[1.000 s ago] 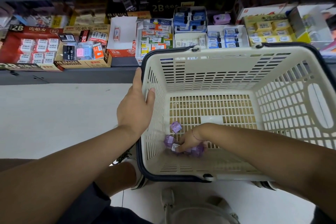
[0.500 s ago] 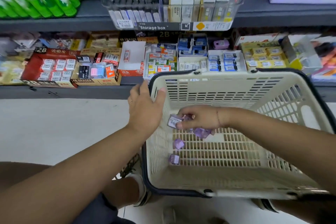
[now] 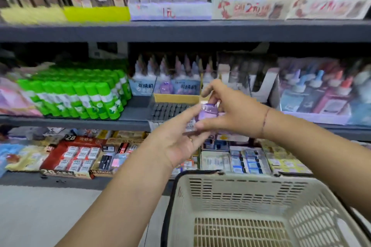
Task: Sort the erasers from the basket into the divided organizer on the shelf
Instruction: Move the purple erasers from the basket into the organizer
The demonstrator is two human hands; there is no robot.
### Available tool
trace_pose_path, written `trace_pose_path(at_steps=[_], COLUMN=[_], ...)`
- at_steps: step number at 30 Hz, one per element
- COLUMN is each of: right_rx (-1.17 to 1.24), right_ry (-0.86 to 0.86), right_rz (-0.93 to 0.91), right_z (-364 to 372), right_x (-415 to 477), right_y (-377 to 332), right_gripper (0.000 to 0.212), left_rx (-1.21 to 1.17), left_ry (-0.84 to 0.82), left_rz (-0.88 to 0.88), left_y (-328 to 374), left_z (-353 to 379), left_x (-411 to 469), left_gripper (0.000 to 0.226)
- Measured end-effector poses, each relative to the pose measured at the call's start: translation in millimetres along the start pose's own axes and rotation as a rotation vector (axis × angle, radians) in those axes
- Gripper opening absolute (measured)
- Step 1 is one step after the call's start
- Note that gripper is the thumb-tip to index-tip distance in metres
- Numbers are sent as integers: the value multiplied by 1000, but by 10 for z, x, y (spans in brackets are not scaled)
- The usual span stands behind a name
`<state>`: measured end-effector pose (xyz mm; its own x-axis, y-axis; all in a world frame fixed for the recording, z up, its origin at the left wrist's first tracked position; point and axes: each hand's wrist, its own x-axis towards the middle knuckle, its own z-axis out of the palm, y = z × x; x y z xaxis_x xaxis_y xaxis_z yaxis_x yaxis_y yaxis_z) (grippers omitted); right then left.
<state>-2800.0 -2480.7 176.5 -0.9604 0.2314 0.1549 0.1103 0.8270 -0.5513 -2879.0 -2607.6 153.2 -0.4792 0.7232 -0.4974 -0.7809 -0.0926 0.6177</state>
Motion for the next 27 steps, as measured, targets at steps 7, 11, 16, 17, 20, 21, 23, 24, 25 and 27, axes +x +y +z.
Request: trace_pose_path(at_steps=[7, 11, 16, 17, 20, 21, 23, 24, 25, 27], right_rx=[1079, 1402, 1410, 1388, 1361, 1335, 1126, 980, 873, 817], right_ry=[150, 133, -57, -66, -28, -12, 27, 48, 70, 62], right_rz=[594, 858, 751, 719, 655, 643, 646, 661, 670, 660], right_z=[-40, -4, -44, -42, -5, 10, 36, 52, 76, 137], right_x=[438, 871, 1278, 1323, 1489, 1536, 1636, 1670, 1706, 1789], right_y=[-3, -51, -87, -62, 57, 96, 185, 216, 236, 293], right_gripper=[39, 45, 19, 17, 17, 16, 17, 19, 21, 27], left_rx=[-275, -345, -404, -413, -418, -423, -435, -442, -446, -452], left_ry=[114, 138, 125, 120, 111, 114, 122, 124, 126, 127], left_rz=[151, 177, 178, 176, 178, 175, 170, 170, 170, 170], left_y=[445, 619, 728, 738, 792, 805, 831, 843, 853, 865], left_z=[-159, -297, -375, -374, -372, -371, -378, -385, -391, -405], left_x=[7, -44, -12, -2, 54, 70, 104, 119, 131, 150], left_gripper=[28, 18, 23, 24, 28, 30, 32, 31, 31, 31])
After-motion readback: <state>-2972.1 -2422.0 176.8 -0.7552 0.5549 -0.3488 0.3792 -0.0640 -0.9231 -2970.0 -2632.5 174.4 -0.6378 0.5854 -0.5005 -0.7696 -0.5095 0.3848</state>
